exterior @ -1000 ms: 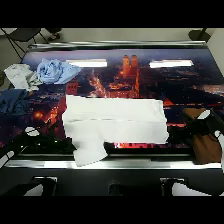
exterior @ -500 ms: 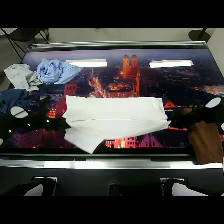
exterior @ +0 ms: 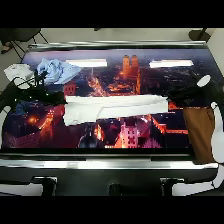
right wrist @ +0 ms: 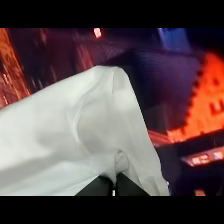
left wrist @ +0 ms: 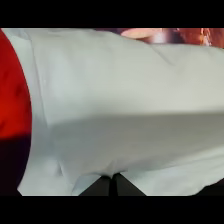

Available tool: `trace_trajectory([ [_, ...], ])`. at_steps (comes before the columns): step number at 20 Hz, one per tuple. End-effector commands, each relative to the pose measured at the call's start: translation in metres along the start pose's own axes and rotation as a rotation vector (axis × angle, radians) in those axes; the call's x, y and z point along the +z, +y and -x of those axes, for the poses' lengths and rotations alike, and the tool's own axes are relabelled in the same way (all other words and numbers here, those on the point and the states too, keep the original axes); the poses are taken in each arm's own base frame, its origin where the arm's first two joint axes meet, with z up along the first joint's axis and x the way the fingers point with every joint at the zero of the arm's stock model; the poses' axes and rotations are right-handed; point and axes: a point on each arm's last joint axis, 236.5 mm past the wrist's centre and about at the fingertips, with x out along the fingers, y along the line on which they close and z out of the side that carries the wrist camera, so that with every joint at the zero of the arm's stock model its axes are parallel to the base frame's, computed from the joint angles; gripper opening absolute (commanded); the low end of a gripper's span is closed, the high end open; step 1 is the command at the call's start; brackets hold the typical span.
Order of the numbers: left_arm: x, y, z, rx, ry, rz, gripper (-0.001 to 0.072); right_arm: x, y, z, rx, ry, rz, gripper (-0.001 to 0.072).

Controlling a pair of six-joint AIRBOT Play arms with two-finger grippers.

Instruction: Fold the shirts.

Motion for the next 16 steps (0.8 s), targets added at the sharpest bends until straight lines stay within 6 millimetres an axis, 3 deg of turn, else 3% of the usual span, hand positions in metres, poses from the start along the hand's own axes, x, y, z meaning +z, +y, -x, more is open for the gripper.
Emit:
trace_trajectory([
  [1,0.011,0.015,-0.037,0.007,0.038,0.030,0.0022,-0.001,0.000,-0.035,0.029,0.048,-0.078,0.0047],
  [3,0.005,0.012,-0.051,-0.023,0.071,0.055,0.0024,-0.017,-0.007,-0.049,0.018,0.119,-0.096,0.0049],
  [4,0.004,0.007,-0.053,-0.047,0.076,0.068,0.0069,-0.021,-0.008,-0.052,0.017,0.139,-0.099,0.0104],
  [5,0.006,0.003,-0.052,-0.063,0.070,0.075,0.0255,-0.021,-0.008,-0.051,0.018,0.140,-0.095,0.0257],
  [6,0.008,0.002,-0.046,-0.069,0.067,0.075,0.0522,-0.019,-0.006,-0.047,0.027,0.134,-0.074,0.0490],
  [7,0.010,0.001,-0.038,-0.071,0.067,0.067,0.0582,-0.017,-0.006,-0.039,0.031,0.124,-0.043,0.0617],
  [8,0.013,0.000,-0.027,-0.076,0.062,0.056,0.0582,-0.013,-0.008,-0.028,0.033,0.109,-0.028,0.0671],
  [11,0.021,-0.005,0.012,-0.082,0.019,0.030,0.0581,-0.011,-0.030,-0.013,0.026,0.118,-0.066,0.0703],
  [13,0.025,-0.017,0.041,-0.087,-0.033,0.002,0.0580,-0.018,-0.034,-0.021,0.029,0.155,-0.081,0.0706],
  [16,0.024,-0.048,0.084,-0.095,-0.111,-0.069,0.0579,-0.028,-0.018,-0.043,0.101,0.203,-0.129,0.0706],
])
